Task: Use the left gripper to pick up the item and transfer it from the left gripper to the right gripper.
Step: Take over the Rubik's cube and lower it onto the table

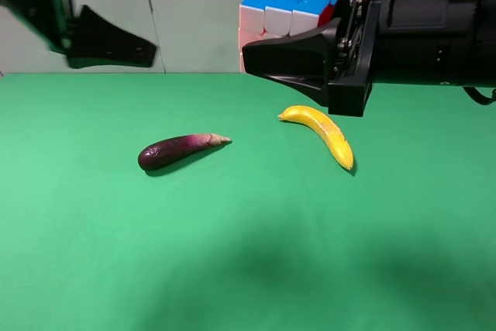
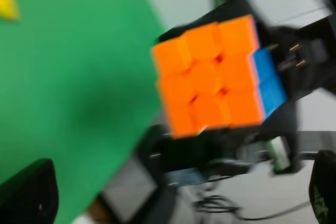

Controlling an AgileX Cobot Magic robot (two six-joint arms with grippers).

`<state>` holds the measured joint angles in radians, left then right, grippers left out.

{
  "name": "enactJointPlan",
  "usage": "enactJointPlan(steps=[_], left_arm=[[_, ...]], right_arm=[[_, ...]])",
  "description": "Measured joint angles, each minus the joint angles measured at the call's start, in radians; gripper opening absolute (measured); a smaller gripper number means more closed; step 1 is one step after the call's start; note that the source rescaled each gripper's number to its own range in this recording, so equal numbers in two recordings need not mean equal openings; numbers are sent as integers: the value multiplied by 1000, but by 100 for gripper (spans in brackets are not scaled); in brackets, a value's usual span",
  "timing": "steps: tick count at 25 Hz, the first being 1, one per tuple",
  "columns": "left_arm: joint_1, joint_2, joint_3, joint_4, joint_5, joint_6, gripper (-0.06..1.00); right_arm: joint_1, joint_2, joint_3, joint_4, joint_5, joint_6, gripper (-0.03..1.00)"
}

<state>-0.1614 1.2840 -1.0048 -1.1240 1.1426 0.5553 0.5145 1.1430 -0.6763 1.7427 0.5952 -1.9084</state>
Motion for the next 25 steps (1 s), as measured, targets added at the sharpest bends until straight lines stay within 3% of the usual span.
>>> enactJointPlan(steps=[7,15,19,25], left_arm=[[64,-271,0,354,-65,-203,89],[68,-600,0,808,-32,-443,89],[68,-741,0,931,28,-489,89],[68,-934,66,1013,34,-505,89]], right_arm=[[0,0,0,0,-3,1,0],[0,0,0,0,-25,2,0],[0,0,0,0,-25,3,0],[0,0,0,0,-25,4,0]])
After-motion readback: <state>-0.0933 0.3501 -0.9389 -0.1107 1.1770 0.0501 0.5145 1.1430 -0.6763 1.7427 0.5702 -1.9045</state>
